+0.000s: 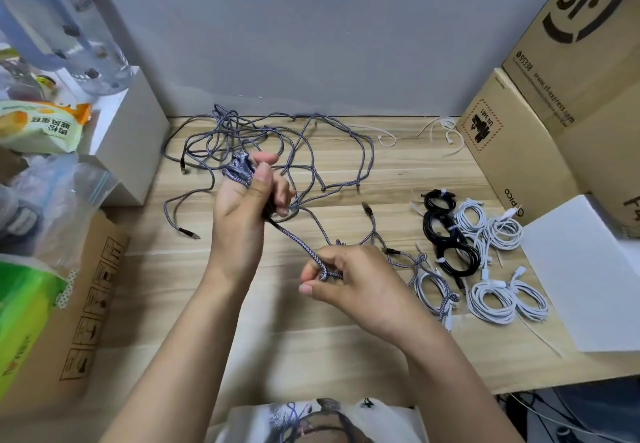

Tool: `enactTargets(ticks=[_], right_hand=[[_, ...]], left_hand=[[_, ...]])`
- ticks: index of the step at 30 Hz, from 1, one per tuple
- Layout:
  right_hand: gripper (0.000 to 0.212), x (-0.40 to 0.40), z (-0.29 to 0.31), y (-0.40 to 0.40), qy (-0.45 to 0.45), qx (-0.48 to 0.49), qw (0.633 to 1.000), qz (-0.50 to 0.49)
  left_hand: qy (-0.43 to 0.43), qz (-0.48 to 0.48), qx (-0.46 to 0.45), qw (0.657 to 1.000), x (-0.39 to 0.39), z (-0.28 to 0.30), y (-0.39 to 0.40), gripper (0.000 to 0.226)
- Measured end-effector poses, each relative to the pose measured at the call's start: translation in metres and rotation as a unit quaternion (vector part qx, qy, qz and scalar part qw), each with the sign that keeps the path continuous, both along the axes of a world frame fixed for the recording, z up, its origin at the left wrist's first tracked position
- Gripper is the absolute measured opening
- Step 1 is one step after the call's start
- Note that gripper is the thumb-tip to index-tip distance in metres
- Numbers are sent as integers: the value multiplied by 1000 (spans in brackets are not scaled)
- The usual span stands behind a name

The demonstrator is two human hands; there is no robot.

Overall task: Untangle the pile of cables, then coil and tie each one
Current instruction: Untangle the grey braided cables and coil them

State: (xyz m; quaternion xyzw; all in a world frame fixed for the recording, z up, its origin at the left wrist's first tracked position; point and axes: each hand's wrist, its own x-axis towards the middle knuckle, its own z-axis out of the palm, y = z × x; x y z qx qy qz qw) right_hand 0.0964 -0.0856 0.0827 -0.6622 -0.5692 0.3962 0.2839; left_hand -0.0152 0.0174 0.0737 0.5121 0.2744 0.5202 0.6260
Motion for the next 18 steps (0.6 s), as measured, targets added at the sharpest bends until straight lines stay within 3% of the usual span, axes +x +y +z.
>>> enactTargets(ticks=[2,4,7,11,14,17,18], right_hand=[[17,3,4,-2,-19,-3,1000,7],[16,7,8,-5,-29,33,999,-18],[18,14,14,-5,-56,120,988,-79],[21,20,13,-5,6,151,982,-116],[24,21,13,-4,140,151,967,-152],[25,17,15,-2,125,179,967,-131],[23,16,16,-2,114,190,966,-131]], left_hand=[[116,47,109,986,-4,-10,1,6],[241,69,196,948,-10,-20,3,4],[316,-20,184,931,-11,-23,-1,16],[190,-277,42,941,-13,-15,-6,54],[152,-382,2,911,-15,-6,-5,34],[185,-428,5,885,-8,-3,-12,7],[188,-440,3,878,-7,-4,-14,9]])
